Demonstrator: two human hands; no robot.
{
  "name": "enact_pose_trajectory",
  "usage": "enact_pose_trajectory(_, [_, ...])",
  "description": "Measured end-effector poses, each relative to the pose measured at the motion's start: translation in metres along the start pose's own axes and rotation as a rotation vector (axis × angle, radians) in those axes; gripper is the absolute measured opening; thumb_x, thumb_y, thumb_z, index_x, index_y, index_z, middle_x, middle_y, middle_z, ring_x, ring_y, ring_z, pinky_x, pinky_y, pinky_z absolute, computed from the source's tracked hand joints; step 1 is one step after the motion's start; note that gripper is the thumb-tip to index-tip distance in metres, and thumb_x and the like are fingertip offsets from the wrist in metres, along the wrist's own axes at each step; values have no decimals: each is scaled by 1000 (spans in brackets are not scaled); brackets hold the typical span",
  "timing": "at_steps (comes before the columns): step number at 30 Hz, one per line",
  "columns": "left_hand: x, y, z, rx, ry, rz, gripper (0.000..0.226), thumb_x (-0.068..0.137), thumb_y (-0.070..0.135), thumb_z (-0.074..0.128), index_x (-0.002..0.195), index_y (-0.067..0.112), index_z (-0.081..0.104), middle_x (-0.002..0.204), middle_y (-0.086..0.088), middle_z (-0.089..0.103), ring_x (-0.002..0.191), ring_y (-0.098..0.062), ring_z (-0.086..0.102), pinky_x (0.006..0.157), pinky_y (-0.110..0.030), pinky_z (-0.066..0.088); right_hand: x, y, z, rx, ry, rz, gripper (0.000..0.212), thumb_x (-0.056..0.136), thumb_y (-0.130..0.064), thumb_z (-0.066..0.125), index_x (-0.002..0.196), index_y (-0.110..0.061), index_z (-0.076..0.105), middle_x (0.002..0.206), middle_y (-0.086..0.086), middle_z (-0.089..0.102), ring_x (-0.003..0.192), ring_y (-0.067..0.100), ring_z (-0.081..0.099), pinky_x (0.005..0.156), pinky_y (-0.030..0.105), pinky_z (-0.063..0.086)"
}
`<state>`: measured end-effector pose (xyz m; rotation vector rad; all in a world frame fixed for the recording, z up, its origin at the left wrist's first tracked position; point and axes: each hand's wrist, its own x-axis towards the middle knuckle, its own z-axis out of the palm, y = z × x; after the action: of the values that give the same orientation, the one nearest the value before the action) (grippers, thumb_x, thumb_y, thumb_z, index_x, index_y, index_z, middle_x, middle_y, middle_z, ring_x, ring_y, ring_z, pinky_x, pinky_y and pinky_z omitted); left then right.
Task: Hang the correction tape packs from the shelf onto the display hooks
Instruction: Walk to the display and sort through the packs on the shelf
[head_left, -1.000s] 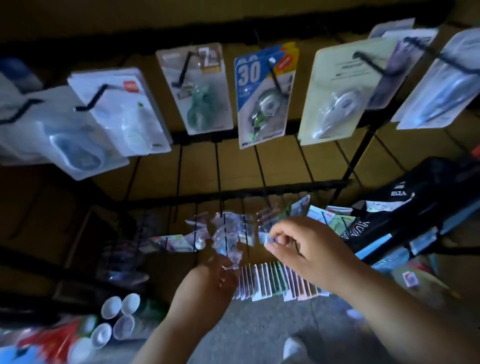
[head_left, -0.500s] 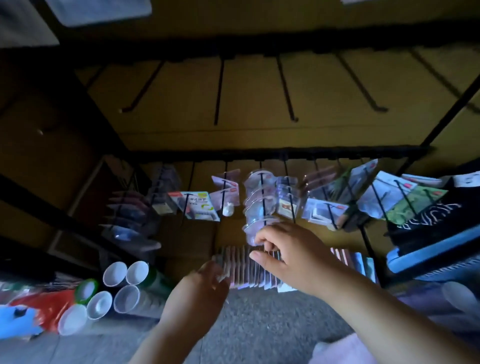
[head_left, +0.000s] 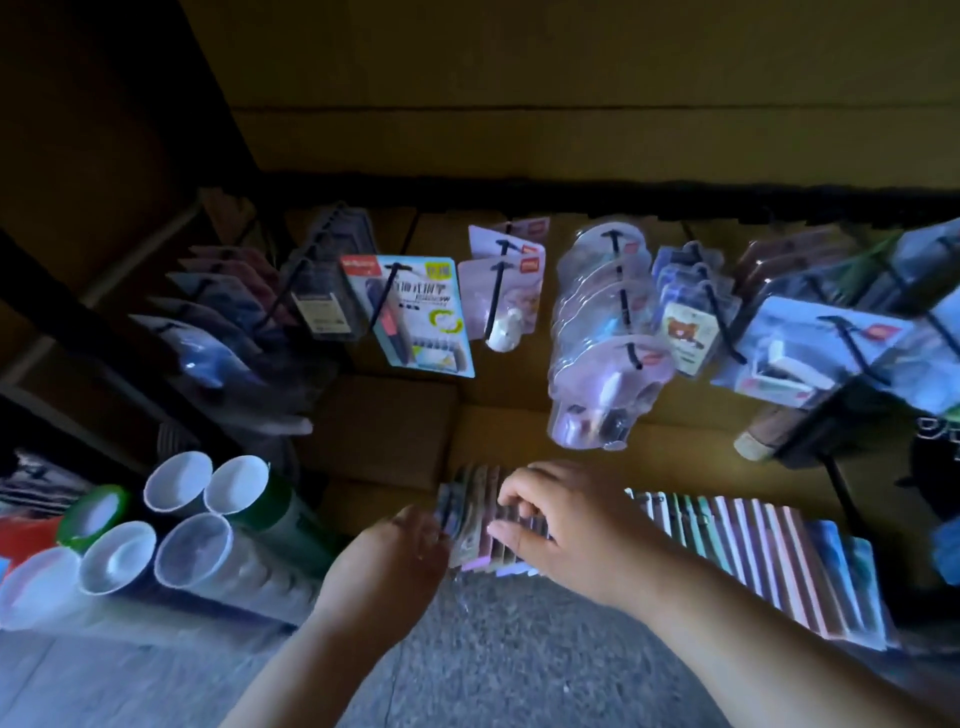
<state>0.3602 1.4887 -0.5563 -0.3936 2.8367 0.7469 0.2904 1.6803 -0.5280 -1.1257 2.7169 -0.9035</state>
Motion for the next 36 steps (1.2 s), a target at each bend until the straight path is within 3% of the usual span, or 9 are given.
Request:
enact_pose_trajectory(7, [22,-21,29,62,47,-22,18,96,35,54,99,19,62,97,-3,72,89,-24,66,71,-31,50,12,28,42,-48,-15,-47,29,87,-49,57,96,-22,61,79,-11,50,77,9,47,68,30,42])
enact_pose_trajectory(11, [29,-16,35,168,55,-34,26,101,31,41,109,12,59,105,-9,70,99,-29,65,85,-33,53,14,35,47,-57,7,-59,28,87,-51,54,96,-24,58,79,-15,47,77,6,42,66,28,41])
enact_pose_trajectory(22, [0,-7,32,121,136,-45,22,96,34,51,105,16,60,102,-6,70,96,-27,66,82,-33,52,-17,38,35,-26,80,-72,27,86,-49,56,91,-23,58,73,-15,44,68,3,40,60,26,38])
enact_pose_trajectory(28, [-38,-13,30,155,164,-61,24,96,36,51,104,16,60,101,-7,70,96,-28,66,85,-37,54,-35,30,25,-58,86,-11,28,86,-53,54,91,-25,56,78,-9,52,69,8,50,64,35,48])
enact_pose_trajectory(36, [-59,-30,32,142,174,-70,26,96,37,51,106,15,61,91,0,61,86,-22,59,83,-34,51,-30,23,36,-80,67,75,29,88,-52,53,88,-24,55,78,-8,53,70,12,53,60,32,42])
